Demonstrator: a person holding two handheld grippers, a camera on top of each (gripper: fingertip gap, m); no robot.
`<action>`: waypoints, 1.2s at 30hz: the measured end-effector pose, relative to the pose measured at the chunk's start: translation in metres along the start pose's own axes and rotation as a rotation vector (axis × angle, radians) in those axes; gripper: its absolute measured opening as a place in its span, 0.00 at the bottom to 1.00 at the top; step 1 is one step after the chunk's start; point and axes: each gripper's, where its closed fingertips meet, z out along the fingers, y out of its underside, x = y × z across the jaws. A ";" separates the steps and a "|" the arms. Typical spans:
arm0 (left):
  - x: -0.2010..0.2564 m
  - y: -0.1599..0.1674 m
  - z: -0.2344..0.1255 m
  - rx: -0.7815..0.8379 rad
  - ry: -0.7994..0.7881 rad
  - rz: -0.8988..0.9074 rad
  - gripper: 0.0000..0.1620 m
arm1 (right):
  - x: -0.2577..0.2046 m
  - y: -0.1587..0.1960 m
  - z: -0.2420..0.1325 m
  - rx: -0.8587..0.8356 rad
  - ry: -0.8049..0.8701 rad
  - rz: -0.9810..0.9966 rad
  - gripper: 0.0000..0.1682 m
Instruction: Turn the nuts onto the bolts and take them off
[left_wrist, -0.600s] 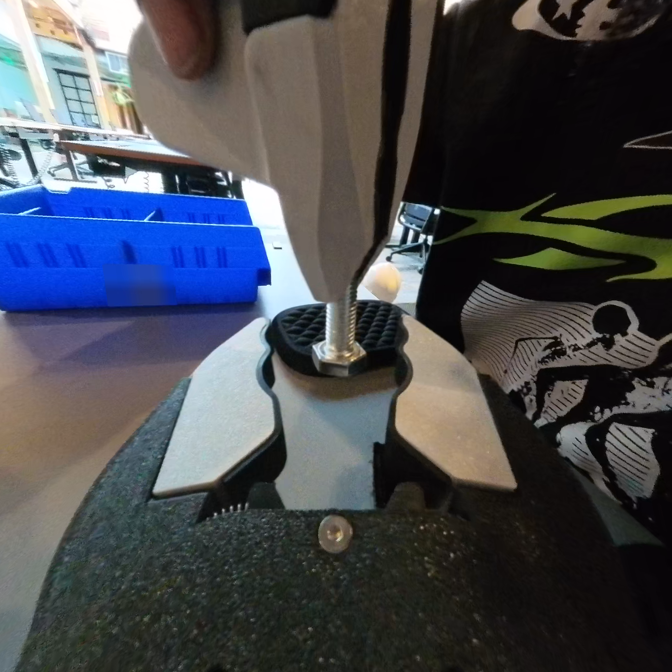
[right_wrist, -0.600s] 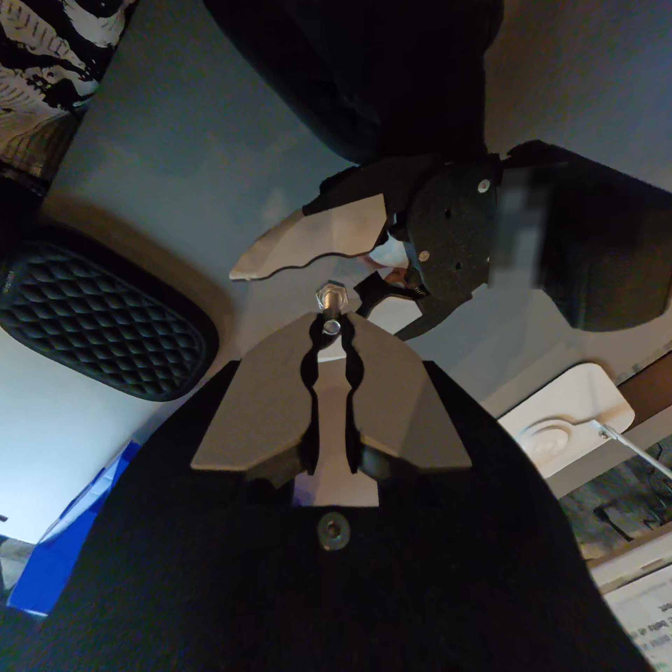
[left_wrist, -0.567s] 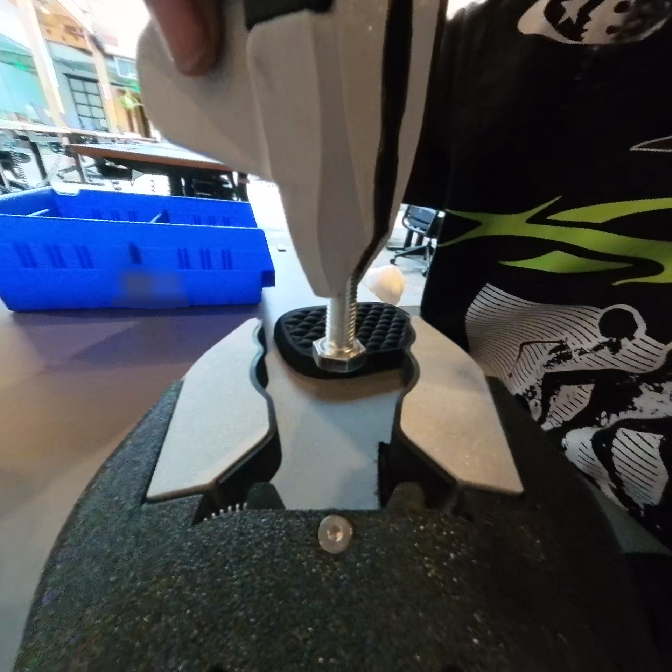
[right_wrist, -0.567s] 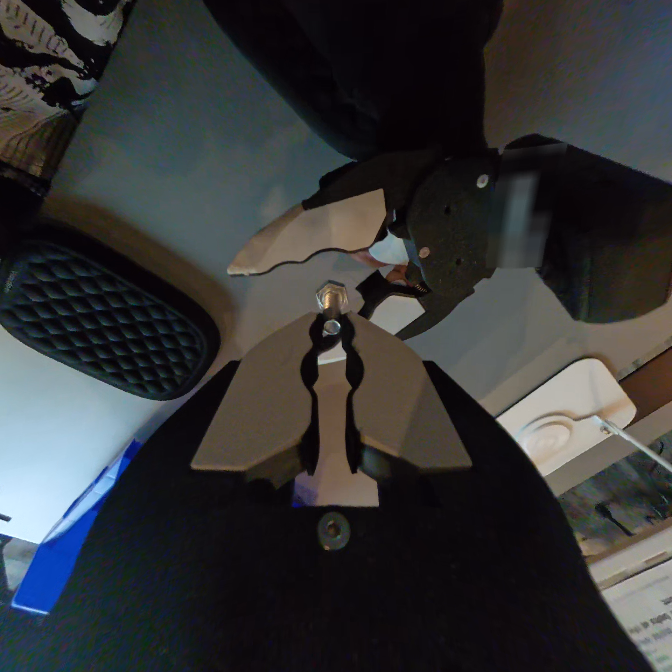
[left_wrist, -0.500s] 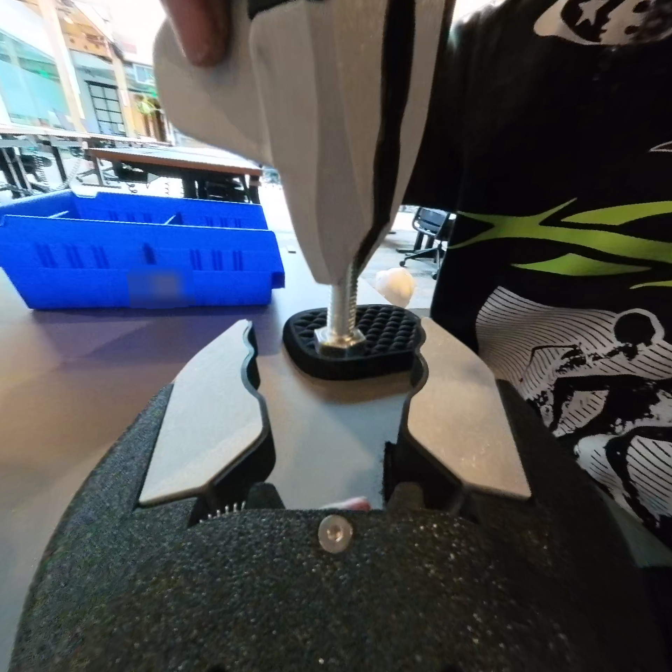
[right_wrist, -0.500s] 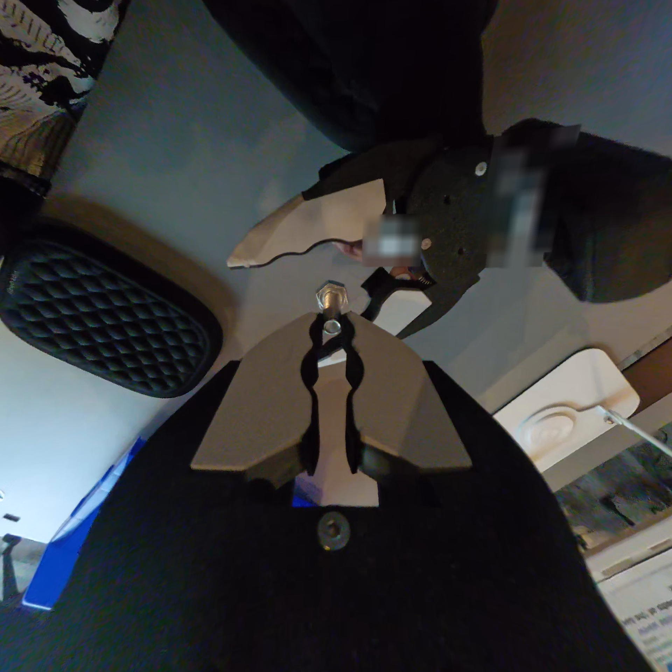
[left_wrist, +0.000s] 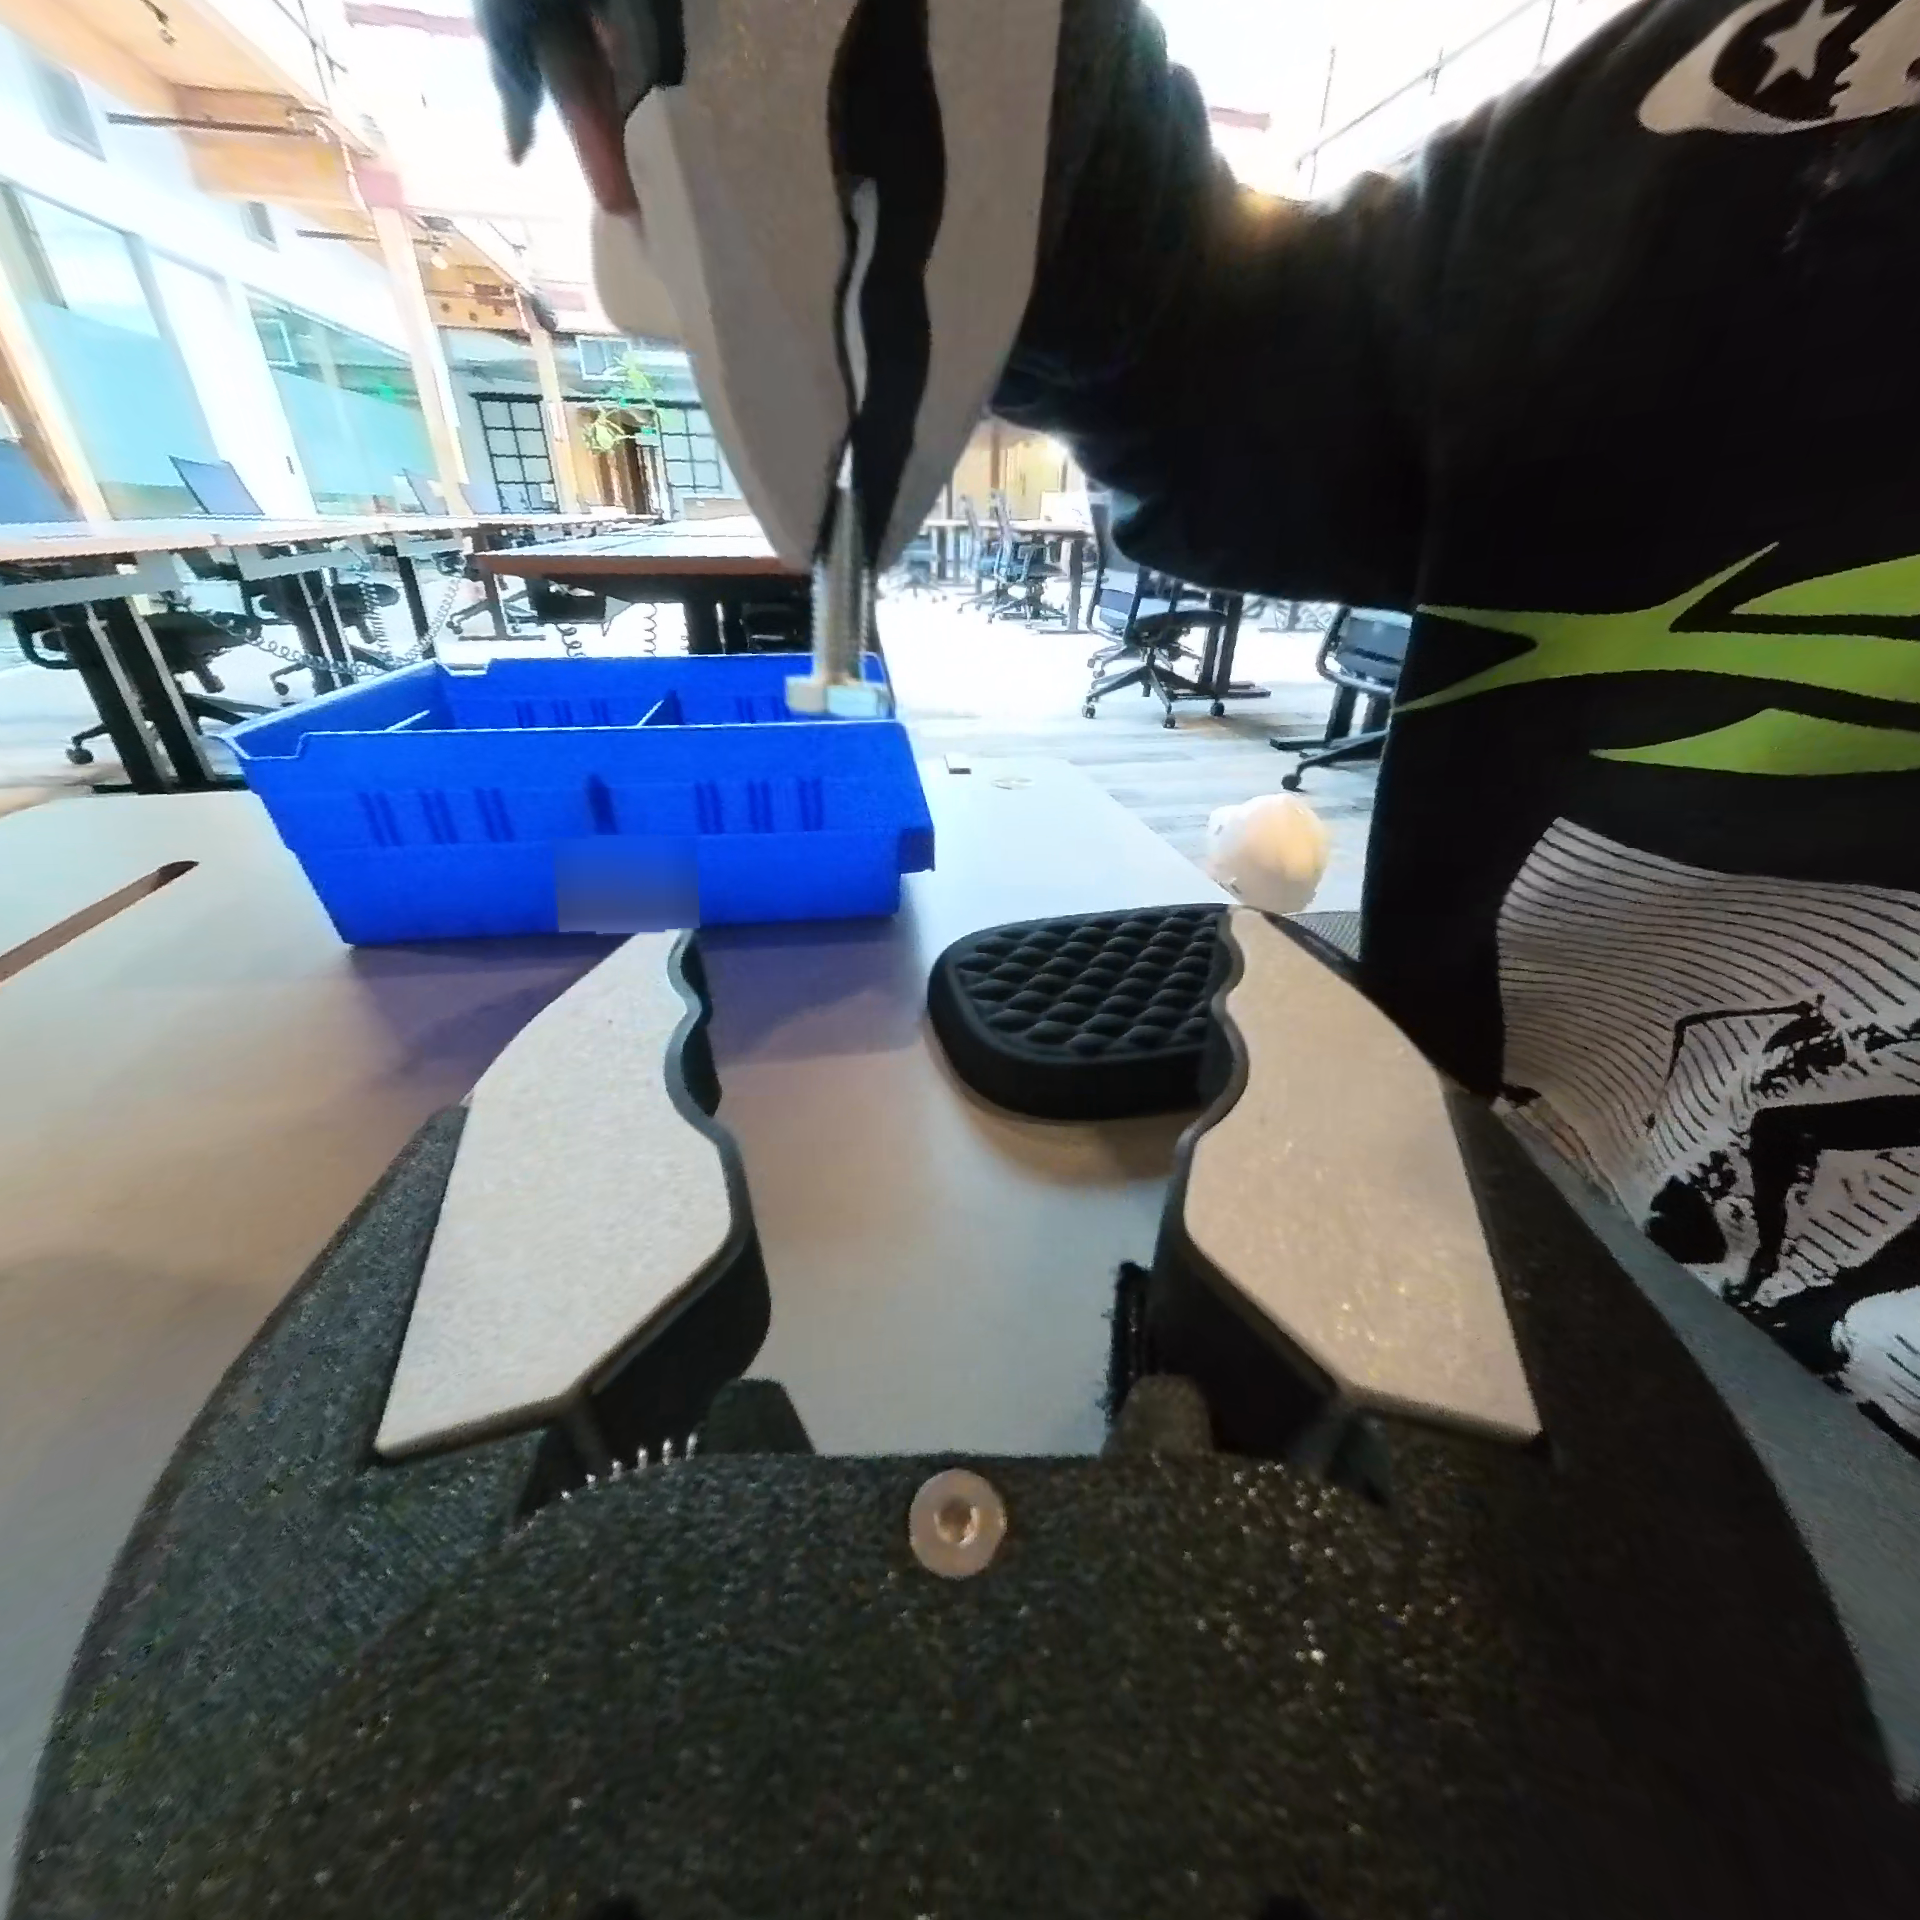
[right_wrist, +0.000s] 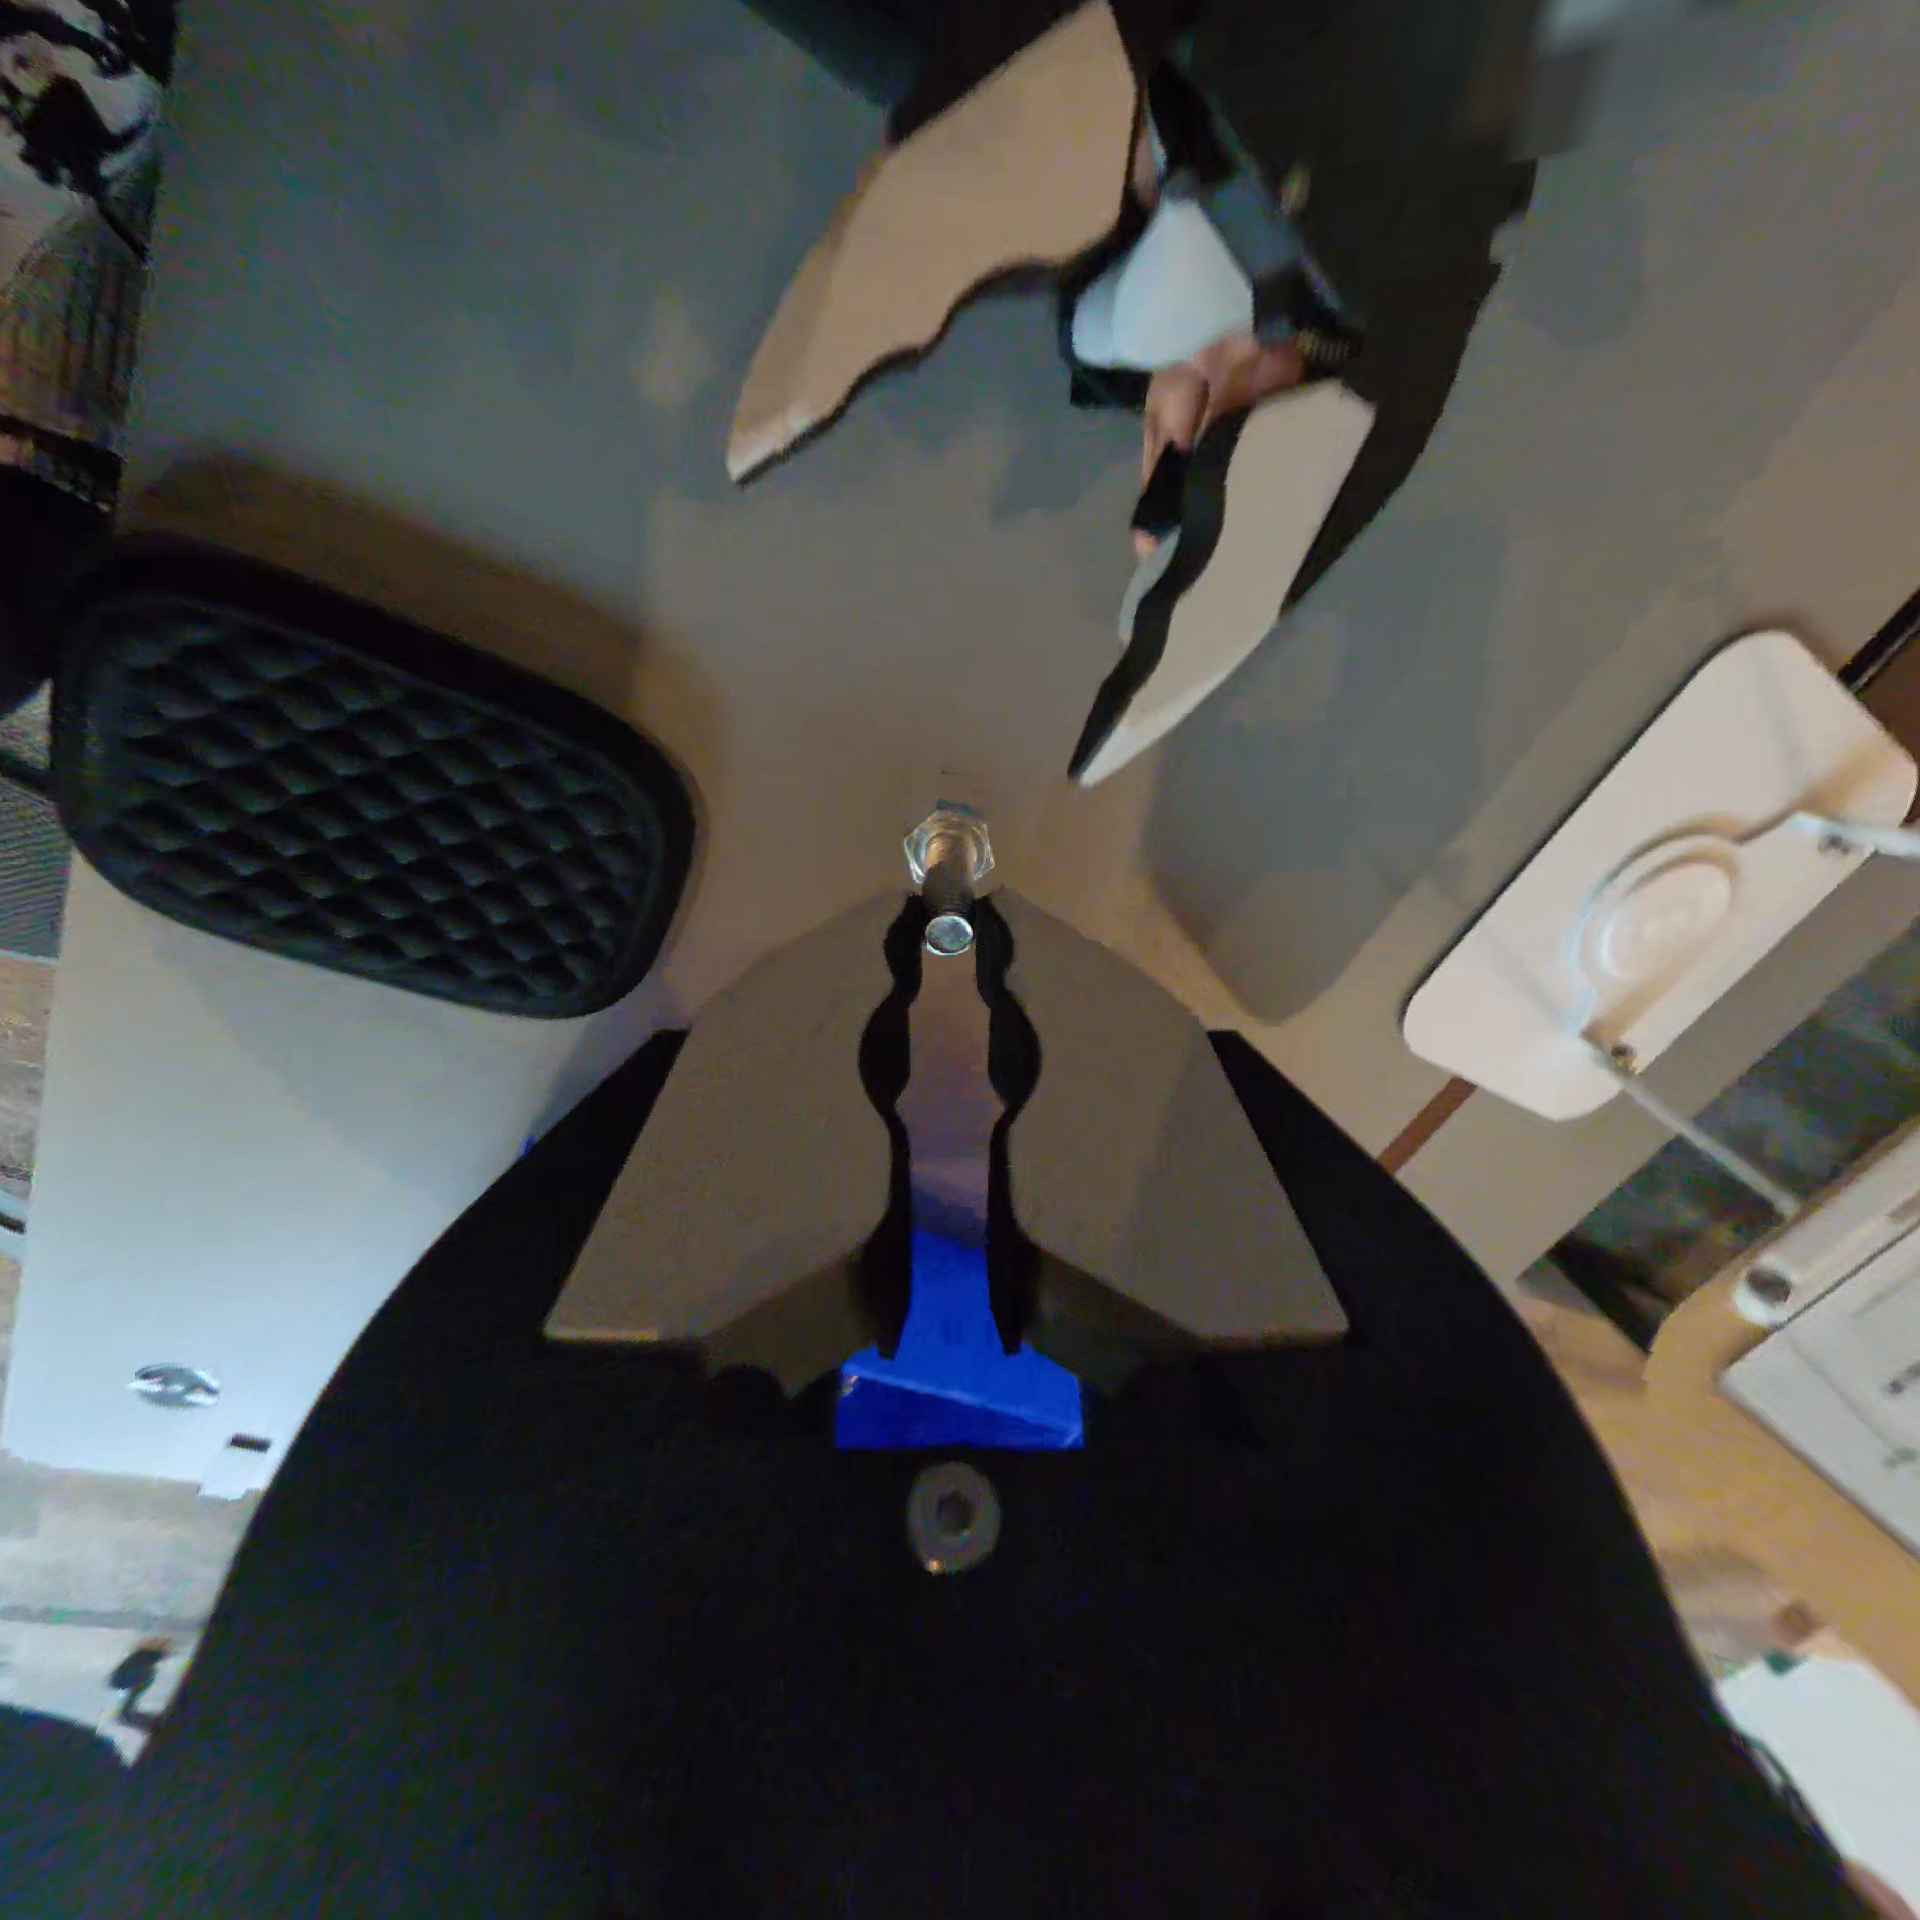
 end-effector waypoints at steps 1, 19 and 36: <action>-0.001 0.000 0.000 -0.001 -0.004 0.003 0.56 | -0.002 0.010 -0.004 -0.016 0.010 0.026 0.05; -0.002 0.002 0.000 -0.017 -0.019 0.025 0.53 | -0.109 0.213 -0.010 -0.207 -0.004 0.676 0.05; -0.008 0.006 -0.001 -0.039 -0.042 0.026 0.51 | -0.129 0.263 0.091 -0.180 -0.072 0.858 0.05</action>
